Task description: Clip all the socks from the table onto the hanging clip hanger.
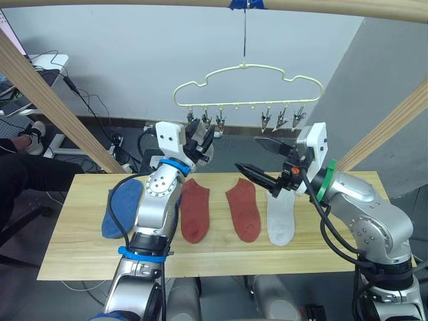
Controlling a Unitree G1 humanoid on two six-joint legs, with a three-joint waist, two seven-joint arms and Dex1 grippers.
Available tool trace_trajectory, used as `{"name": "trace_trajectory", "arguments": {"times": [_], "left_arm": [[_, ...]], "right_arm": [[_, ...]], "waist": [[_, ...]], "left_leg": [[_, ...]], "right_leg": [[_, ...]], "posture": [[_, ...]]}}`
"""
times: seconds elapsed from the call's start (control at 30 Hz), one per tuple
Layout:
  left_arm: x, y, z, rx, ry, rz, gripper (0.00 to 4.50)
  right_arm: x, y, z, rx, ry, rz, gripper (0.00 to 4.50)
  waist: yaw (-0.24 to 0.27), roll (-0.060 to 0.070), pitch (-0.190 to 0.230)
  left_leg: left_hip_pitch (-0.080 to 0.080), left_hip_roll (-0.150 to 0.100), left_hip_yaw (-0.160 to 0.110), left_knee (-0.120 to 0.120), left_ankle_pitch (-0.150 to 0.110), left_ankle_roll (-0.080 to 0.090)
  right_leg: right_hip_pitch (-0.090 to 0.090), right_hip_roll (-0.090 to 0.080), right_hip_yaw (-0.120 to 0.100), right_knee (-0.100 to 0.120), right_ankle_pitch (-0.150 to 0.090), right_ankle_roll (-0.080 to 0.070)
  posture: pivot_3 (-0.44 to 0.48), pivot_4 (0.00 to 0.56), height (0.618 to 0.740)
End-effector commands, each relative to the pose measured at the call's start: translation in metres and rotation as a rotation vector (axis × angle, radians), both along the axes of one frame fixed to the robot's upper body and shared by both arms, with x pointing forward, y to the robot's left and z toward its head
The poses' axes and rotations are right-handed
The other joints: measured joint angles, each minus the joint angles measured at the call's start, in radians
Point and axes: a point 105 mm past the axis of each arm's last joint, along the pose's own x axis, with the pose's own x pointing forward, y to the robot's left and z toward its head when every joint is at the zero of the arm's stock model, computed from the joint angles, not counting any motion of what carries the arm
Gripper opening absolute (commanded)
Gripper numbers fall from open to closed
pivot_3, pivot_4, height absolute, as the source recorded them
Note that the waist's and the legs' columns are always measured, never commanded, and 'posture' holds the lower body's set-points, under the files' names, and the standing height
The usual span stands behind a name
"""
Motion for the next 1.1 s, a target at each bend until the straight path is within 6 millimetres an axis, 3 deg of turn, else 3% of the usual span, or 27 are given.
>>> {"name": "trace_trajectory", "arguments": {"times": [0.03,0.9,1.0,1.1], "left_arm": [[0.001,0.000,0.013,-0.014,-0.056,0.019,2.16],[0.013,0.001,0.027,0.029,-0.127,0.072,2.16],[0.013,0.003,0.027,0.027,-0.130,0.077,1.58],[0.013,0.004,0.030,0.023,-0.136,0.079,0.69]], "right_arm": [[-0.009,0.003,0.014,0.011,-0.064,0.023,4.50],[-0.007,0.003,0.014,0.008,-0.064,0.011,4.50],[-0.007,0.002,0.013,0.006,-0.063,0.009,4.50],[-0.007,0.002,0.013,0.007,-0.060,0.008,4.50]], "waist": [[-0.001,0.000,0.000],[-0.002,0.000,0.000],[-0.002,0.000,0.000],[-0.002,0.000,0.000]], "left_leg": [[0.000,0.000,0.000,0.000,0.000,0.000],[0.000,0.000,0.000,0.000,0.000,0.000],[0.000,0.000,0.000,0.000,0.000,0.000],[0.000,0.000,0.000,0.000,0.000,0.000]], "right_leg": [[0.000,0.000,0.000,0.000,0.000,0.000],[0.000,0.000,0.000,0.000,0.002,-0.003],[0.000,0.000,0.000,0.000,0.002,-0.003],[0.000,0.000,0.000,0.000,0.002,-0.003]], "posture": [[-0.147,0.255,0.740],[-0.158,0.252,0.740],[-0.156,0.251,0.740],[-0.156,0.251,0.740]]}}
